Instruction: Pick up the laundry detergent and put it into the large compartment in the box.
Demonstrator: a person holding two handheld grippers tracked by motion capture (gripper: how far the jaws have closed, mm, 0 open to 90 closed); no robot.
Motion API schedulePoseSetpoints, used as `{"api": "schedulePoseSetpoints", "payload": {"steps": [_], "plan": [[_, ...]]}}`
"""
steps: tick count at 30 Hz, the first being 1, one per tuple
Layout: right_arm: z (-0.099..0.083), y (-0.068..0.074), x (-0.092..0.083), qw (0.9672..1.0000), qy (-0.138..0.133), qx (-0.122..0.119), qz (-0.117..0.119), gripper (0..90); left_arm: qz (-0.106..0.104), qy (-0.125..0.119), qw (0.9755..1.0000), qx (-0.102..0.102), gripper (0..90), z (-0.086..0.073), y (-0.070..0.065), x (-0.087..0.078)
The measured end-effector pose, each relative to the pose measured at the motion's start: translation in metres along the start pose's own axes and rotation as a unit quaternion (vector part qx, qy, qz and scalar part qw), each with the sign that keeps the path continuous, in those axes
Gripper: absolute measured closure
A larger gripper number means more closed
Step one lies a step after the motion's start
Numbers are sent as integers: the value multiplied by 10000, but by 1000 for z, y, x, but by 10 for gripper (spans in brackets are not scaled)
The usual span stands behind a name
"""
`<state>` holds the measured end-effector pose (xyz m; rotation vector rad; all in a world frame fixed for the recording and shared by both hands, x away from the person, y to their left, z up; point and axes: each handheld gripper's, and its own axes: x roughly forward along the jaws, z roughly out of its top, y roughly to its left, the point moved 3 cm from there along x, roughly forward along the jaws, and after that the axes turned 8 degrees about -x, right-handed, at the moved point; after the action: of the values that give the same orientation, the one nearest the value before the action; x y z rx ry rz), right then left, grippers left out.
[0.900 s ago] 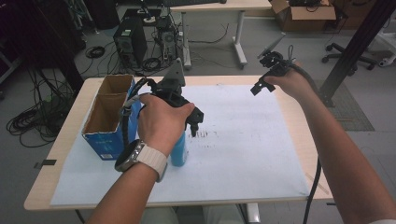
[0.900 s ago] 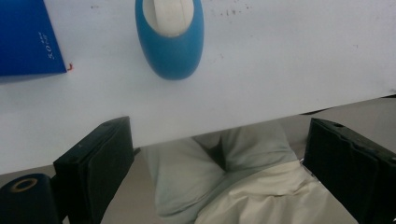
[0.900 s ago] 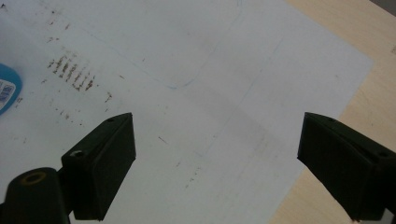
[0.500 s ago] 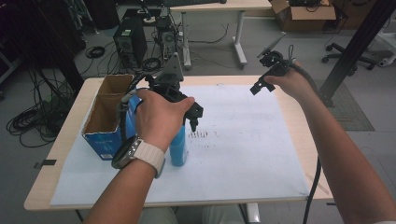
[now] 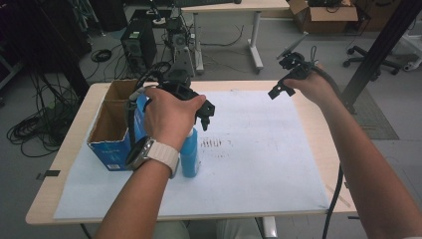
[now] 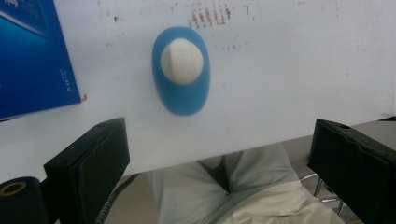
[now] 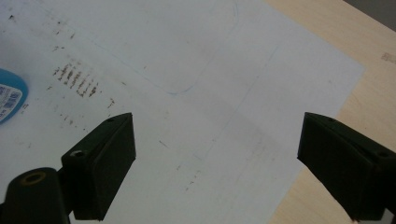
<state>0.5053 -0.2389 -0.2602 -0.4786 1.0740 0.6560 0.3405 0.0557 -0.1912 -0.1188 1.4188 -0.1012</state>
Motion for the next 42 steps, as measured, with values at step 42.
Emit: {"api": "schedulePoseSetpoints", "payload": {"steps": [42], "plan": [[1, -2, 10, 9999, 75, -46, 55, 114, 32, 112, 9994, -321, 59, 27, 12, 71]]}}
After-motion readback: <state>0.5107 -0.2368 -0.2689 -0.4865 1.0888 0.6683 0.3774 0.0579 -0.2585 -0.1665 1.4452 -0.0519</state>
